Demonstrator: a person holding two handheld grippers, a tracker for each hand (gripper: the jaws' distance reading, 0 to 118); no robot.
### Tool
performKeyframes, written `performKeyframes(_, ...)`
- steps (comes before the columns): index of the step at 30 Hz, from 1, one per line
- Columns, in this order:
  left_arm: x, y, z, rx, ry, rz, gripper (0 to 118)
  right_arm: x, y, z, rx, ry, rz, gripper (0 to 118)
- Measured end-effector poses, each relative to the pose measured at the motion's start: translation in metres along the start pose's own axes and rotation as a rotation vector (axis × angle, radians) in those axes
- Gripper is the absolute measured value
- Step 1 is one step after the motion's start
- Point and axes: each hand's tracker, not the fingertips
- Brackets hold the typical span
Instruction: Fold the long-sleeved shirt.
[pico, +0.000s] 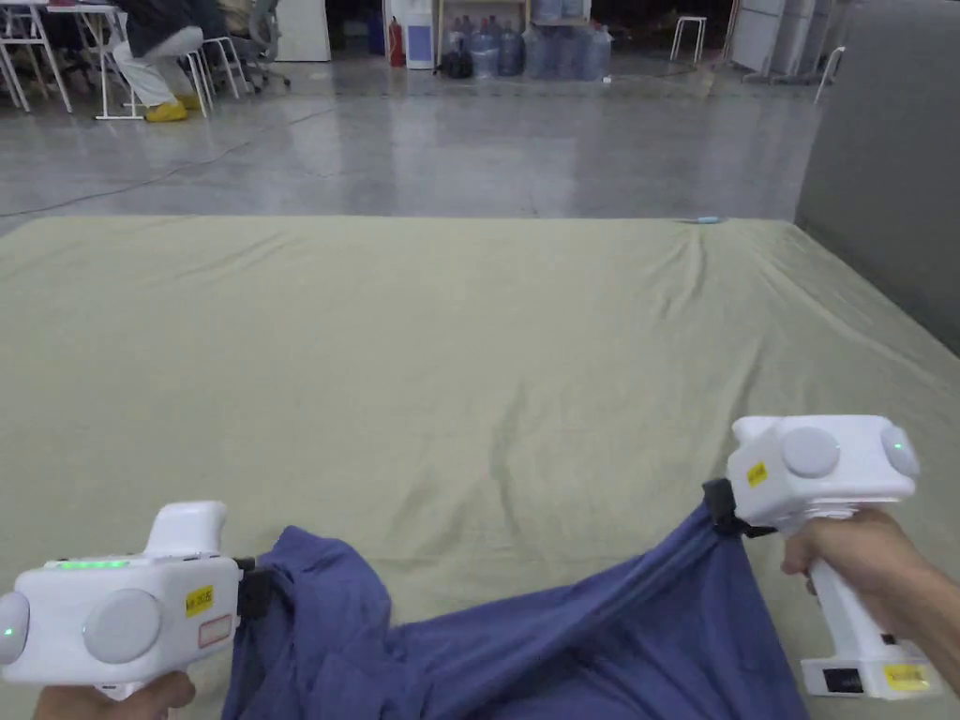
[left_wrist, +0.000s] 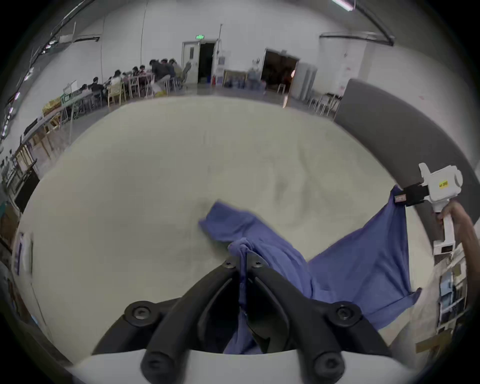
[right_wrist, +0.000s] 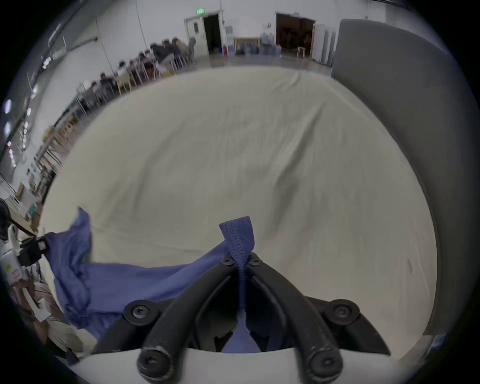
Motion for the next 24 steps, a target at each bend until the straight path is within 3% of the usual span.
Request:
performKeyframes(5,0.01,0.05,0.043,0.116,-0.087,-0.014,0,-0.007,0.041,0.088,0.163,0.037,0.056,0)
performKeyframes(10,0.019,0.122,0.077,0.25,-0.053,-0.065,0,-0.019,0.102,0.164,0.313,0.061,0.089,0)
performKeyframes(15,0.019,0.217,0.107,0.364,-0.004,-0.131,0,-0.032,0.174,0.23,0.454,-0.011,0.124,0)
performKeyframes(20,0.017,0.318,0.134,0.48,0.031,-0.166,0,-0.036,0.254,0.28,0.564,-0.019,0.068,0)
performKeyframes(24,0.023,0.379,0.139,0.503,0.073,-0.157,0,-0.043,0.3,0.302,0.594,-0.107,0.014,0)
